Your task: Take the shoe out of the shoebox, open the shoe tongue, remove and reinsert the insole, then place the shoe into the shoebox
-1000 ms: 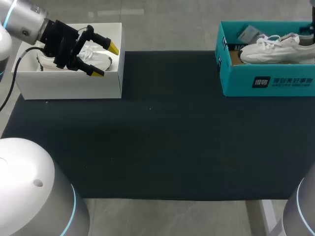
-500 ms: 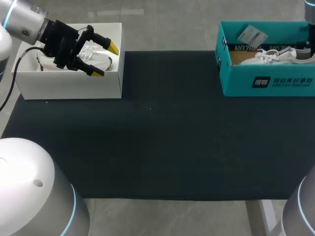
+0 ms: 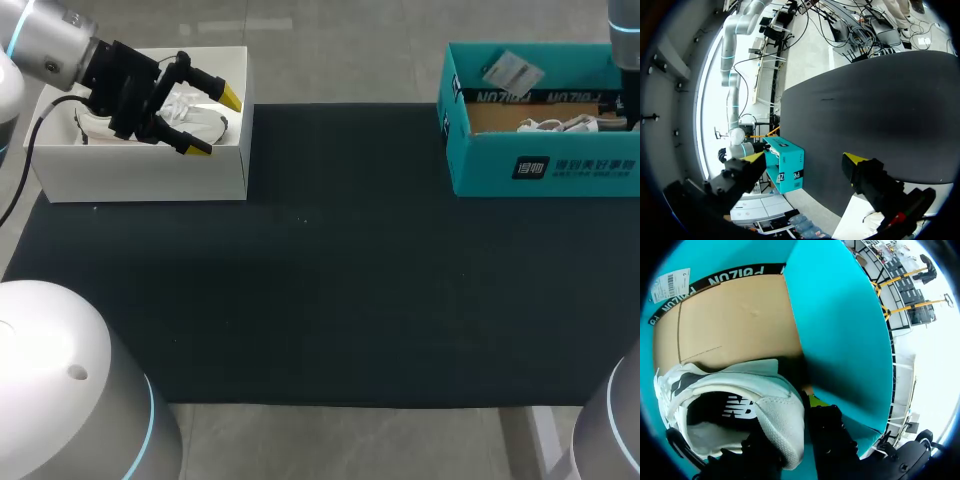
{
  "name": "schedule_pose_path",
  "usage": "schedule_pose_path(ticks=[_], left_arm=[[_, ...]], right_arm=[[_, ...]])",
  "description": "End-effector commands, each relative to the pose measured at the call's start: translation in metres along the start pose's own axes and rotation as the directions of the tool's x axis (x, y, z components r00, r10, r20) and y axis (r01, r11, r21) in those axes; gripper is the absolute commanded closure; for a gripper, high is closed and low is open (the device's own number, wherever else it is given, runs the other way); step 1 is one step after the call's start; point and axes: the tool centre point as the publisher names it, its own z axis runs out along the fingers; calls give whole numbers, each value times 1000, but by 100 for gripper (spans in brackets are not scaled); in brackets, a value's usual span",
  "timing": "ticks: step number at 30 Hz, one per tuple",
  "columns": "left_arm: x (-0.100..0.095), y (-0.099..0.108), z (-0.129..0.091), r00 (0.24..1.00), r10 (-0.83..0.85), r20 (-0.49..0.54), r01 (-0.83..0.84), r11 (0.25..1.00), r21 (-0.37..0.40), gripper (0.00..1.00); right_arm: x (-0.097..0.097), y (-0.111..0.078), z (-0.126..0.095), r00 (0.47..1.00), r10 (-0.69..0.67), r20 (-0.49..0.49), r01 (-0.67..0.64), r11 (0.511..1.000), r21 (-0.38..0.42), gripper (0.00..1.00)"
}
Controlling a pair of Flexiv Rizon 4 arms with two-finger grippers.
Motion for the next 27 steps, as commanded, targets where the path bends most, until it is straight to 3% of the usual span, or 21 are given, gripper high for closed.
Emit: schedule_pose_path(ticks=[1, 6, 7, 8, 9, 19, 27], left_arm=[[0, 0, 0, 1000, 0, -2, 0, 1000, 1, 0], [0, 0, 0, 1000, 0, -2, 0, 1000, 1, 0], [0, 0, 0, 1000, 0, -2, 0, 1000, 1, 0], [0, 0, 0, 1000, 0, -2, 0, 1000, 1, 0], [0, 0, 0, 1000, 0, -2, 0, 1000, 1, 0], [0, 0, 0, 1000, 0, -2, 0, 1000, 1, 0], [0, 0, 0, 1000, 0, -2, 0, 1000, 1, 0]], right_arm=[[3, 3, 7, 1000, 0, -3, 0, 1000, 19, 100], [4, 0, 15, 1000, 13, -12, -12, 999, 40, 100], [4, 0, 16, 1000, 15, -11, -15, 999, 44, 73], [4, 0, 16, 1000, 16, -12, -15, 999, 45, 22], [3, 0, 15, 1000, 18, -12, -18, 999, 45, 0], [-3, 3, -24, 999, 23, -34, -24, 999, -29, 0], [-9, -4, -81, 984, 1, -180, -18, 995, -95, 0]])
